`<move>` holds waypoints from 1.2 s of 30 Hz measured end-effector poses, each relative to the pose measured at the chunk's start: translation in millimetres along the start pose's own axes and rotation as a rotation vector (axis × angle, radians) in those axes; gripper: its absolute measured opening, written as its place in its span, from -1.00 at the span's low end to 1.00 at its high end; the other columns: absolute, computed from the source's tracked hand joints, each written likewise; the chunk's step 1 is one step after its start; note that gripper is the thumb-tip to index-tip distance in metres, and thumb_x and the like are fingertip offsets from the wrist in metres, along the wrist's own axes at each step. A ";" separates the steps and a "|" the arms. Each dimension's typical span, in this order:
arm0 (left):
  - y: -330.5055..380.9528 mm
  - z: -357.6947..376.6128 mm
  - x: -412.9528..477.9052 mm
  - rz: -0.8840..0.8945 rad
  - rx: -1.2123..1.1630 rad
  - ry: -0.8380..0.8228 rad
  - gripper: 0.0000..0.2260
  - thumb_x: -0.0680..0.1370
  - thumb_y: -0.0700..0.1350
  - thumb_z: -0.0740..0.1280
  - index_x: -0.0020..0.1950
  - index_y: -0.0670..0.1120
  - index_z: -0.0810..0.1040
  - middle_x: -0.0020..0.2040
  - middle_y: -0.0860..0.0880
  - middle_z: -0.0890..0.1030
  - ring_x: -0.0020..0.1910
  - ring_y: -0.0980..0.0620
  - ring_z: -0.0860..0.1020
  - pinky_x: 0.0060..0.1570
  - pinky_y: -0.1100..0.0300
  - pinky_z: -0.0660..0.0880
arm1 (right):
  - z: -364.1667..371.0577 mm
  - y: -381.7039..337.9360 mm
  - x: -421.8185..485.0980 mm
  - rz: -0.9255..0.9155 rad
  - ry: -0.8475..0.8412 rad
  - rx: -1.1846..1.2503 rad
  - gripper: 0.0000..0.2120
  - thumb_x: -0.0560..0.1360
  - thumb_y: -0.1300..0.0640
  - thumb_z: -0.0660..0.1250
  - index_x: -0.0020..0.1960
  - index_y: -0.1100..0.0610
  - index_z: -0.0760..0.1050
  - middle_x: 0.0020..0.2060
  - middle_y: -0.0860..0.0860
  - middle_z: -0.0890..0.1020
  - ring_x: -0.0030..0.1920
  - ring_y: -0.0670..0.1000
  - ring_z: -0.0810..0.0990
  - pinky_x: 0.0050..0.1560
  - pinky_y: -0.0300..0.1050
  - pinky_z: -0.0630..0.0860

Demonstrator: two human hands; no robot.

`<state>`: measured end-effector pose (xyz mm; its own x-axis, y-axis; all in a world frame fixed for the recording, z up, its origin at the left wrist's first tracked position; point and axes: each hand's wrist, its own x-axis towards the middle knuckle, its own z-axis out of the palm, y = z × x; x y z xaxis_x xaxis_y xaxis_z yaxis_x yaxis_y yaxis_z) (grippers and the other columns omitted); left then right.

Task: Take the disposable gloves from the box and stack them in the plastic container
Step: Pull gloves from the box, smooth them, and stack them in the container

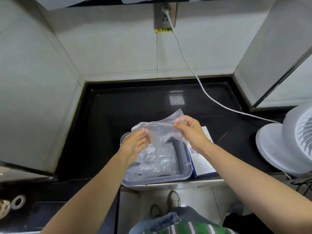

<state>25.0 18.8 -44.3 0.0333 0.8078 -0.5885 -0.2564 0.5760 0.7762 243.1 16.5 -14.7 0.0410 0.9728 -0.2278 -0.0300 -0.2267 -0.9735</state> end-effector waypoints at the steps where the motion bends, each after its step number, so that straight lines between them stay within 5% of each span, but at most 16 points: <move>1: 0.4 0.5 -0.1 0.037 0.012 0.029 -0.70 0.57 -0.06 0.37 0.23 -0.19 0.57 0.12 -0.16 0.66 0.08 -0.07 0.66 0.03 0.12 0.58 | -0.9 0.9 -0.2 0.007 -0.002 -0.017 -0.87 0.56 0.32 0.32 -0.13 0.16 0.56 -0.35 -0.03 0.59 -0.37 -0.16 0.52 -0.28 -0.33 0.44; 4: 2.0 1.0 -3.4 0.053 -0.101 0.061 -0.63 0.57 0.11 0.32 0.17 -0.17 0.57 0.06 -0.15 0.67 0.11 -0.10 0.63 0.00 0.14 0.55 | -0.7 7.2 -0.9 0.007 -0.010 -0.117 -0.89 0.57 0.29 0.32 -0.11 0.16 0.56 -0.33 -0.03 0.60 -0.29 -0.11 0.57 -0.14 -0.26 0.51; 7: 4.4 2.9 -11.2 -0.098 -0.152 -0.111 -0.44 0.48 0.33 0.25 0.20 -0.10 0.51 0.11 -0.07 0.63 0.14 -0.01 0.58 0.14 0.12 0.47 | 6.3 11.2 -1.0 -0.015 0.039 -0.194 -0.92 0.59 0.26 0.30 -0.06 0.17 0.54 -0.36 -0.07 0.60 -0.28 -0.13 0.57 -0.13 -0.30 0.50; 9: -3.6 6.4 -11.4 -0.131 -0.011 -0.166 -0.52 0.48 0.24 0.34 0.20 -0.10 0.55 0.11 -0.01 0.65 0.16 0.03 0.58 0.18 0.13 0.45 | 12.7 13.1 -0.7 -0.021 0.025 -0.261 -0.92 0.60 0.22 0.29 -0.03 0.19 0.55 -0.30 -0.07 0.61 -0.24 -0.12 0.58 -0.13 -0.31 0.50; 11: -11.2 8.0 -8.1 -0.074 0.039 -0.033 -0.69 0.51 0.05 0.42 0.15 -0.11 0.60 0.06 -0.03 0.68 0.11 0.01 0.62 0.21 0.07 0.50 | 16.1 14.4 -0.9 -0.004 0.012 -0.342 -0.89 0.60 0.17 0.29 -0.01 0.20 0.55 -0.28 -0.06 0.62 -0.25 -0.16 0.60 -0.16 -0.31 0.50; 14: -18.7 3.0 -4.0 0.092 0.209 0.142 -0.75 0.59 0.02 0.33 -0.13 -0.15 0.51 -0.30 0.00 0.53 -0.28 0.08 0.52 -0.17 0.07 0.61 | 12.2 16.2 -3.5 0.092 0.022 -0.336 -0.87 0.61 0.15 0.29 -0.01 0.22 0.52 -0.38 0.03 0.61 -0.49 -0.18 0.54 -0.47 -0.28 0.42; 16: -22.9 -0.6 -7.4 0.196 0.415 0.161 -0.73 0.64 -0.02 0.24 -0.20 -0.13 0.38 -0.41 -0.02 0.34 -0.43 0.10 0.32 -0.50 0.22 0.40 | 4.9 15.9 -3.8 0.111 0.086 -0.333 -0.91 0.61 0.20 0.28 -0.02 0.23 0.52 -0.42 0.07 0.60 -0.57 -0.12 0.48 -0.55 -0.27 0.37; 20: -39.4 -10.7 1.4 0.255 0.824 0.202 -0.68 0.66 0.00 0.14 -0.21 -0.14 0.38 -0.37 -0.07 0.39 -0.37 0.05 0.34 -0.39 0.11 0.32 | -3.1 8.0 0.1 -0.102 0.320 -0.369 -0.90 0.59 0.27 0.25 0.07 0.16 0.50 -0.27 0.07 0.61 -0.38 -0.11 0.51 -0.28 -0.25 0.46; 23: -49.9 -7.4 9.7 0.235 1.027 0.187 -0.70 0.68 0.02 0.10 0.00 -0.15 0.51 -0.30 -0.07 0.50 -0.28 -0.03 0.51 -0.25 0.06 0.45 | 17.6 -0.4 -6.9 -0.249 0.088 -0.396 -0.87 0.56 0.30 0.25 0.01 0.14 0.54 -0.29 0.10 0.59 -0.36 -0.10 0.46 -0.28 -0.26 0.42; 27: -56.2 2.9 14.1 0.200 1.147 0.154 -0.71 0.69 -0.02 0.08 0.25 -0.13 0.46 -0.13 -0.10 0.57 -0.12 -0.10 0.55 -0.20 0.05 0.46 | 52.7 30.7 -1.5 0.259 -0.374 -0.653 -0.79 0.58 0.32 0.19 0.13 0.17 0.54 -0.20 0.12 0.63 -0.30 0.02 0.59 -0.21 -0.11 0.57; 29: -57.8 0.8 18.9 0.125 1.134 0.179 -0.70 0.68 -0.03 0.09 0.29 -0.14 0.46 -0.09 -0.11 0.56 -0.09 -0.10 0.55 -0.16 0.05 0.47 | 57.9 56.0 7.4 0.459 -0.447 -0.848 -0.69 0.56 0.28 0.17 0.25 0.10 0.49 -0.01 0.15 0.62 -0.16 0.12 0.69 -0.08 -0.02 0.66; 31: -54.8 -4.2 20.0 -0.008 1.212 0.144 -0.67 0.67 -0.01 0.12 0.34 -0.17 0.43 0.06 -0.15 0.58 0.02 -0.14 0.56 -0.05 0.05 0.49 | 59.6 72.9 11.1 0.560 -0.467 -0.876 -0.52 0.54 0.28 0.14 0.42 0.02 0.37 0.18 0.17 0.53 -0.14 0.13 0.68 -0.22 -0.04 0.66; 34: -49.2 -6.8 12.3 -0.174 1.469 0.099 -0.43 0.63 0.04 0.21 0.51 -0.26 0.16 0.37 -0.21 0.41 0.29 -0.17 0.46 0.21 0.06 0.44 | 62.6 78.9 7.7 0.609 -0.501 -0.865 -0.34 0.51 0.38 0.12 0.51 -0.09 0.20 0.17 0.13 0.46 -0.07 0.16 0.59 -0.30 -0.08 0.58; 36: -46.2 2.8 -2.2 0.078 1.660 0.194 -0.47 0.57 0.01 0.32 0.42 -0.23 0.24 0.33 -0.18 0.36 0.30 -0.16 0.39 0.26 0.06 0.36 | 64.6 81.8 7.1 0.615 -0.517 -0.860 -0.30 0.50 0.40 0.14 0.50 -0.15 0.14 0.15 0.15 0.48 0.01 0.21 0.62 -0.12 0.05 0.67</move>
<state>39.4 -9.3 -78.3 -0.0733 0.8857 -0.4585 0.9843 0.1384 0.1099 176.4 7.9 -94.6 -0.1608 0.5473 -0.8214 0.7885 -0.4293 -0.4405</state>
